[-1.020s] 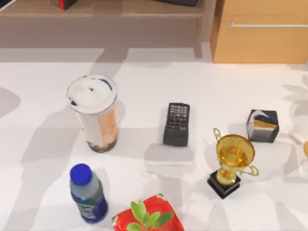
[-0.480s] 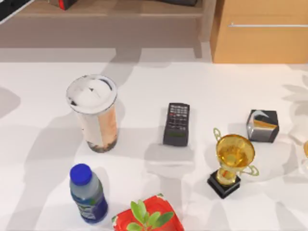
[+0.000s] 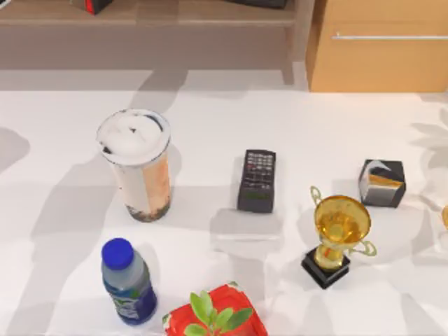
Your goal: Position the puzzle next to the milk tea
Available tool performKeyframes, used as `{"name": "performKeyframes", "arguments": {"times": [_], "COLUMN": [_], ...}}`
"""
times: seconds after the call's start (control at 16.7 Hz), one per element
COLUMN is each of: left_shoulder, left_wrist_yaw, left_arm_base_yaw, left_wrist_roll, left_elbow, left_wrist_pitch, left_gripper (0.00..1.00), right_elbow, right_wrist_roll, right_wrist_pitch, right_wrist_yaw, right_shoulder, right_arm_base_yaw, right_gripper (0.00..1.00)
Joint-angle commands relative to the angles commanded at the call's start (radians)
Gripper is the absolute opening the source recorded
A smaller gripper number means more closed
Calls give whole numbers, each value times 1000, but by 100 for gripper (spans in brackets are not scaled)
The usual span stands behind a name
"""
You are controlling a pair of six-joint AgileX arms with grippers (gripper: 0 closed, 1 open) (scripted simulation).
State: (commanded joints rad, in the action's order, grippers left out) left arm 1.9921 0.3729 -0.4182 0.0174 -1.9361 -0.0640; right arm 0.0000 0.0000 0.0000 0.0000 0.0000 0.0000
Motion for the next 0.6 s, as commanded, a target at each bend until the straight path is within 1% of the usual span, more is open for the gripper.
{"name": "performKeyframes", "arguments": {"times": [0.24, 0.36, 0.48, 0.6], "left_shoulder": [-3, -28, -82, -161], "left_wrist_yaw": [-1, -18, -58, -121], "left_arm_base_yaw": [-4, 4, 29, 67], "left_wrist_roll": [3, 3, 6, 10], "left_elbow": [4, -6, -8, 0], "left_wrist_pitch": [-1, 29, 100, 204], "left_gripper": [0, 0, 0, 0], "right_elbow": [0, 0, 0, 0], "right_wrist_roll": [0, 0, 0, 0], "right_wrist_pitch": [0, 0, 0, 0], "right_wrist_yaw": [0, 0, 0, 0], "right_shoulder": [0, 0, 0, 0], "right_arm_base_yaw": [0, 0, 0, 0], "right_gripper": [100, 100, 100, 100]}}
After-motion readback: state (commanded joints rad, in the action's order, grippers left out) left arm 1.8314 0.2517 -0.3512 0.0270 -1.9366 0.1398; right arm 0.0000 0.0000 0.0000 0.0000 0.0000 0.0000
